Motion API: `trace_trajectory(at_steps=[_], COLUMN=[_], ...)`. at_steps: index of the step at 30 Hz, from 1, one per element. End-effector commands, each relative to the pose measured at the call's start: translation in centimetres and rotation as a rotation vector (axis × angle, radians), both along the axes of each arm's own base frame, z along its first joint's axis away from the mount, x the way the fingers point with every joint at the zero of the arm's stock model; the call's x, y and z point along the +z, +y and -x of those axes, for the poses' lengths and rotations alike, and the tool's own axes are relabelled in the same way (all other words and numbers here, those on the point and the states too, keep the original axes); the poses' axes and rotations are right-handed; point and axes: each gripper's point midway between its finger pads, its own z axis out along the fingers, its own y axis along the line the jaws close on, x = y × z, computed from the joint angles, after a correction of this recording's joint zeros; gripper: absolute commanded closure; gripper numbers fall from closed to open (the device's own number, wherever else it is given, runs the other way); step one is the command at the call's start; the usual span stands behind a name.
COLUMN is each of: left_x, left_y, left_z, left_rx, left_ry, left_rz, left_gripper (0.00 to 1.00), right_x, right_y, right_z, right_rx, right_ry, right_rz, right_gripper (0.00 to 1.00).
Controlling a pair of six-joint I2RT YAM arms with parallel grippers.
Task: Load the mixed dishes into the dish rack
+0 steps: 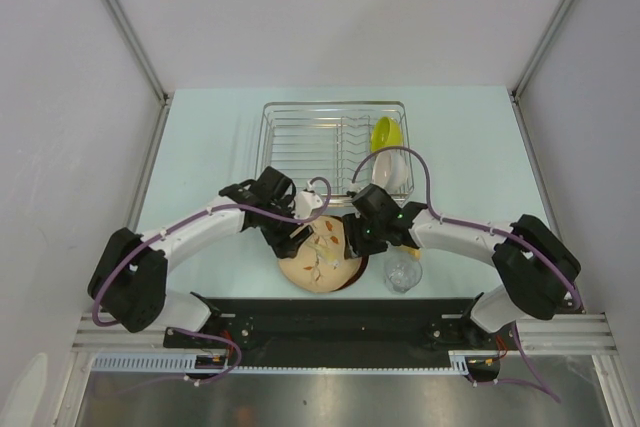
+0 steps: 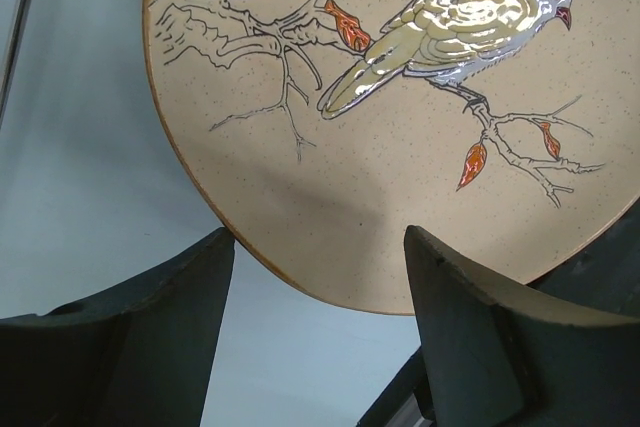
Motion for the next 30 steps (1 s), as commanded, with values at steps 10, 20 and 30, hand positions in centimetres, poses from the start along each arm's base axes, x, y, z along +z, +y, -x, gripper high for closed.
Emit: trace_trajectory(at_steps=[10,20,30], left_x=[1.0,2.7,1.1], left_y=[2.7,0.6,1.4], left_z=[-1.5,-0.1,1.1], left_rx=[0.121,0.124,0.216], left_ry=[0.044,0.364,0.479], left_rz=[0.02,0.237,0.278], left_gripper=[0.24,0.25,0.25], right_x=[1.7,1.8,2.0], right_y=[3.4,3.3,2.7], right_z=[-0.5,-0.6,-0.8], right_rx=[0.038,0.037,0.042], right_ry=[-0.031,-0.038,-0.061], right_rz=[-0.106,-0.097,-0.061], right_gripper=[0.51,0.51,0.51])
